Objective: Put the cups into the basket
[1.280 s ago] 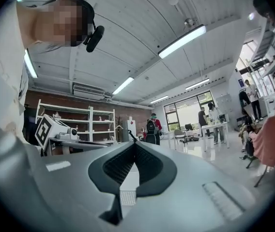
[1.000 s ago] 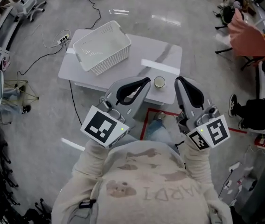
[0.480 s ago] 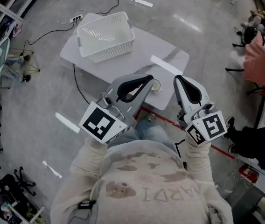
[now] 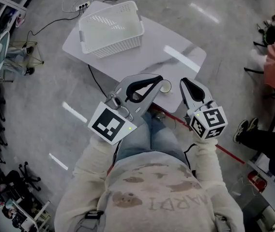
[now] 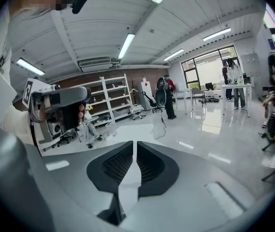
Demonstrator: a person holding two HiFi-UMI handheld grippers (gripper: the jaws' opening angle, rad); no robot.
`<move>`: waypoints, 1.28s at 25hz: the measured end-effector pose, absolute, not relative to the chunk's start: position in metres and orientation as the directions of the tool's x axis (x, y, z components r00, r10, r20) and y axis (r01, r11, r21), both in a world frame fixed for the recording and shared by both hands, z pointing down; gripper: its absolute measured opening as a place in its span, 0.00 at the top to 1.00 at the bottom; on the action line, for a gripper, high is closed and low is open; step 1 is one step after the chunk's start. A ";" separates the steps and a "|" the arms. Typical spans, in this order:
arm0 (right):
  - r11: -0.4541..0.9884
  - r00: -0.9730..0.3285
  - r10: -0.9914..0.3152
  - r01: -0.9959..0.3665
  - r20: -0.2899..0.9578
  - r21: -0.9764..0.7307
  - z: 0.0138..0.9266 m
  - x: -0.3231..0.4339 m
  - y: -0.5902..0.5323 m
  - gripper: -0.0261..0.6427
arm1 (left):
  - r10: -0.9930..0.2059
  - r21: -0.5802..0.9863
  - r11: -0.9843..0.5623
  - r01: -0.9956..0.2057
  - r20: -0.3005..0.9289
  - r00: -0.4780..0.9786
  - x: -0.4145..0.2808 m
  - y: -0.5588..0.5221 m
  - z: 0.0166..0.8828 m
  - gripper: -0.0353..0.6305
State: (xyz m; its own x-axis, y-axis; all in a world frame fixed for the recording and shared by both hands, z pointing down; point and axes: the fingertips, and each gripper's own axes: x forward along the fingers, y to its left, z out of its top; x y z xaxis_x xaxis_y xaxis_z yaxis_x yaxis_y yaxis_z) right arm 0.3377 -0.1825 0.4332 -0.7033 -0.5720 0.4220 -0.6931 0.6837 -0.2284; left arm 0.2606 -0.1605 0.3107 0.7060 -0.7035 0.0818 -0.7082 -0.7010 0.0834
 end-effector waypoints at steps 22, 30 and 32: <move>0.535 -0.523 -0.375 -0.796 0.766 -0.282 0.706 0.343 -0.208 0.86 | -0.495 0.140 -0.831 -0.539 0.256 0.830 0.279 -0.246 0.479 0.95; 0.553 -0.486 -0.290 -0.788 0.824 -0.270 0.754 0.338 -0.200 0.86 | -0.443 0.196 -0.844 -0.499 0.268 0.856 0.284 -0.254 0.517 0.95; 0.556 -0.474 -0.271 -0.787 0.838 -0.265 0.767 0.331 -0.198 0.86 | -0.433 0.201 -0.846 -0.493 0.279 0.857 0.279 -0.254 0.528 0.95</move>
State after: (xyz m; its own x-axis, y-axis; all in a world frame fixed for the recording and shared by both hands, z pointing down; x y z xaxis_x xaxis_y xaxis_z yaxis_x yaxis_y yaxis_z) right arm 0.3312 -0.1976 0.7669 -0.4736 -0.2707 0.8381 -0.7874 0.5564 -0.2653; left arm 0.2788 -0.2540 0.5284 0.8572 -0.4332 0.2786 -0.4931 -0.8464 0.2011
